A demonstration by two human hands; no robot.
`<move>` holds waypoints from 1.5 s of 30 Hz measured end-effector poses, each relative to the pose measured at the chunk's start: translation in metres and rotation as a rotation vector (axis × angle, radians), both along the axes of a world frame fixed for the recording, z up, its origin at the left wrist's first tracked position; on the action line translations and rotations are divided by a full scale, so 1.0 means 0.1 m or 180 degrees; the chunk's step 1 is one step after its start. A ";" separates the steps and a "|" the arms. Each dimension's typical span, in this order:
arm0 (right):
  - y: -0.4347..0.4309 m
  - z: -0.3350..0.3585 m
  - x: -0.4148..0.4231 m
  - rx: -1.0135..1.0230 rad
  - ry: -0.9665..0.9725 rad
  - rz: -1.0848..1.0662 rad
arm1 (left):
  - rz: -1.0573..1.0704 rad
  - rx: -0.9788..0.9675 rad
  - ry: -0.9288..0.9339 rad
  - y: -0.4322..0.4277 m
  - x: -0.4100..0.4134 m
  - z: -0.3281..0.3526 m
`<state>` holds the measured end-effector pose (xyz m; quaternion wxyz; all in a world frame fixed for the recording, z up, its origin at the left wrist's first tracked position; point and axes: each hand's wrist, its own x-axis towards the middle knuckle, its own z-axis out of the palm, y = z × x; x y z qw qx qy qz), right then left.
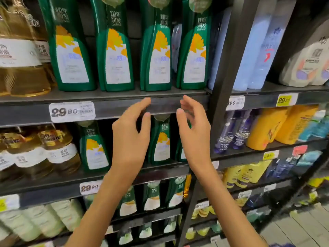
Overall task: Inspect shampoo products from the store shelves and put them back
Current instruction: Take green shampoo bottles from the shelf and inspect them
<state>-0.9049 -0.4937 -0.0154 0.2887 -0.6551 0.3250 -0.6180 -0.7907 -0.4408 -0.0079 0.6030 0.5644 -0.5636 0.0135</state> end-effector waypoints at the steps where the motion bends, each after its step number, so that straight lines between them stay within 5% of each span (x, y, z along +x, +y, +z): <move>1: 0.06 -0.14 -0.06 0.0048 0.0009 0.0045 | -0.0076 0.0095 0.0043 0.09 -0.05 -0.17; 6: 0.26 -0.76 -0.27 0.0831 0.0265 0.0219 | -0.0485 0.1269 0.0741 0.35 -0.23 -0.96; 12: 0.26 -1.07 -0.41 0.1434 0.0194 0.0001 | -0.0684 0.1661 0.0651 -0.03 -0.38 -1.22; 26: 0.22 -1.04 -0.69 0.1219 -0.0039 -0.0333 | -0.0561 0.1050 0.0562 -0.92 -0.85 -1.01; 45: 0.01 -1.03 -0.96 0.1175 0.0241 0.0199 | 0.0805 0.1074 0.0010 -1.15 -1.13 -1.00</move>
